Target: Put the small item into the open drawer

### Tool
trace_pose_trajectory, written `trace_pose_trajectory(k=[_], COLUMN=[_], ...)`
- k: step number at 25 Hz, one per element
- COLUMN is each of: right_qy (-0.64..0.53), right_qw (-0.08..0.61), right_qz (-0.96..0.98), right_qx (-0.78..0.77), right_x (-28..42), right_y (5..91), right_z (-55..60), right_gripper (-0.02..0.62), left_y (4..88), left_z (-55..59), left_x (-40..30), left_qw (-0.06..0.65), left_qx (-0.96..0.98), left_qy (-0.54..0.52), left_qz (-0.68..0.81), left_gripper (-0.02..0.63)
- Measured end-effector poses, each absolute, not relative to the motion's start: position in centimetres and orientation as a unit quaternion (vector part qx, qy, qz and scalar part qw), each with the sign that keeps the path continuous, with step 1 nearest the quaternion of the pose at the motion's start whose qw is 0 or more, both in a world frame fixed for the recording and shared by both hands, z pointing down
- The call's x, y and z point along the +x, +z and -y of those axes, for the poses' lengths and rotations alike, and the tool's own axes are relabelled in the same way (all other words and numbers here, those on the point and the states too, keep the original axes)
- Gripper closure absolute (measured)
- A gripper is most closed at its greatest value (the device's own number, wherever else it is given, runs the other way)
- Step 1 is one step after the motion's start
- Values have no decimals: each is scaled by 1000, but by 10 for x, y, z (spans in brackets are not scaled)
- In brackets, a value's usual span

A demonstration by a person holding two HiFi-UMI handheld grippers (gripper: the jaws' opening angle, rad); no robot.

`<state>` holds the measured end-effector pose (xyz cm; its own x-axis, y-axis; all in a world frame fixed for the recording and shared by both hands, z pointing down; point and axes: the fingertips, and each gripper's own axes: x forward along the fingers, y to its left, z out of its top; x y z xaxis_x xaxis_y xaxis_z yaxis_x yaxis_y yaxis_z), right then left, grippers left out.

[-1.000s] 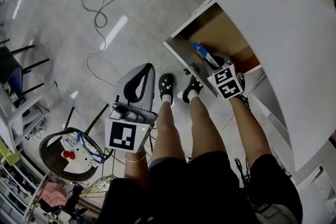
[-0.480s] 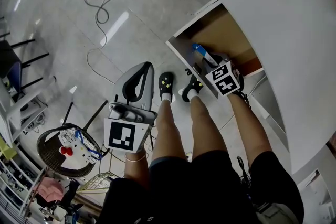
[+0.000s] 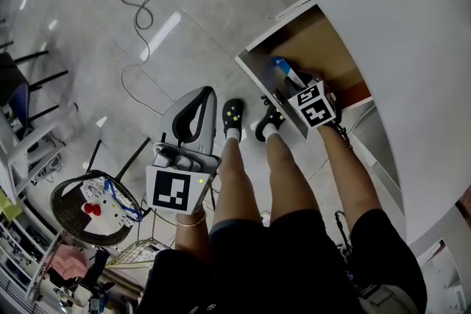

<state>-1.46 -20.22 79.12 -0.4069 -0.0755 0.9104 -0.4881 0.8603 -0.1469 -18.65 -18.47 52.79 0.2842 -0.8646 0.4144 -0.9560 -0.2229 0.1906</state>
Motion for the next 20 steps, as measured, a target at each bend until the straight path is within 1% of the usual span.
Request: trace_pose_trajectory(k=[16,20], right_qy=[199,192], right_qw=[516,513], right_qz=[812,814], right_qx=[187,193], right_x=[-19,-18], right_y=[797,794], right_z=[206,207], right_gripper=[491,468], left_y=[530,529], left_z=[181,179], left_x=[-191,-191], left_qw=[208,206], left_qx=[771,771], left_qy=[109,111], left_qz=[592,592], left_gripper=[612,612])
